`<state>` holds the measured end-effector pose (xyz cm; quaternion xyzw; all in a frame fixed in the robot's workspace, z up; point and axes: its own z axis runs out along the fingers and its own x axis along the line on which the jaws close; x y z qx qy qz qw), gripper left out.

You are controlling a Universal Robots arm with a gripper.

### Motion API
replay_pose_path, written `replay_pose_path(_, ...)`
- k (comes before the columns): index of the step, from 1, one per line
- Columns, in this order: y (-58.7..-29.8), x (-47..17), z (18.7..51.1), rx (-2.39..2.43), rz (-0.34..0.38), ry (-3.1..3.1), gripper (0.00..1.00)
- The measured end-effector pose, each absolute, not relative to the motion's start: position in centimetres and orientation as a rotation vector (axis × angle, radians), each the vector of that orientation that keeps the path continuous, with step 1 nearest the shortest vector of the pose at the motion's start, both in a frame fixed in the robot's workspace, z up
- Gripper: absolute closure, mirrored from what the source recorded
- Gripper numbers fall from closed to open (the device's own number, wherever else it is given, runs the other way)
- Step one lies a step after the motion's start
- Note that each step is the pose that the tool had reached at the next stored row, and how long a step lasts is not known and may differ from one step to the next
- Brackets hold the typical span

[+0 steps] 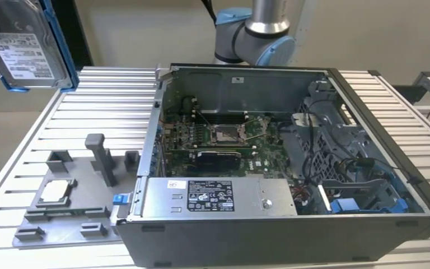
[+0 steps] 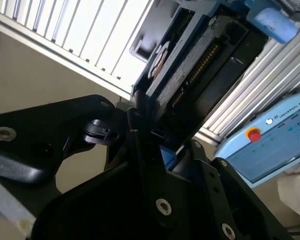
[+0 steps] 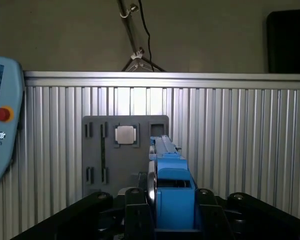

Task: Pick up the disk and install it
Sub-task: 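Pick up the disk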

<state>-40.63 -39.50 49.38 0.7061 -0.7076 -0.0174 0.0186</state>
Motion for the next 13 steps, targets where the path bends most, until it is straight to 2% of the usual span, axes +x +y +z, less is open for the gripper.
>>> replay_pose_path(13, -39.5, -34.9, 49.4, 2.184, -0.072, -2.188, 1.0)
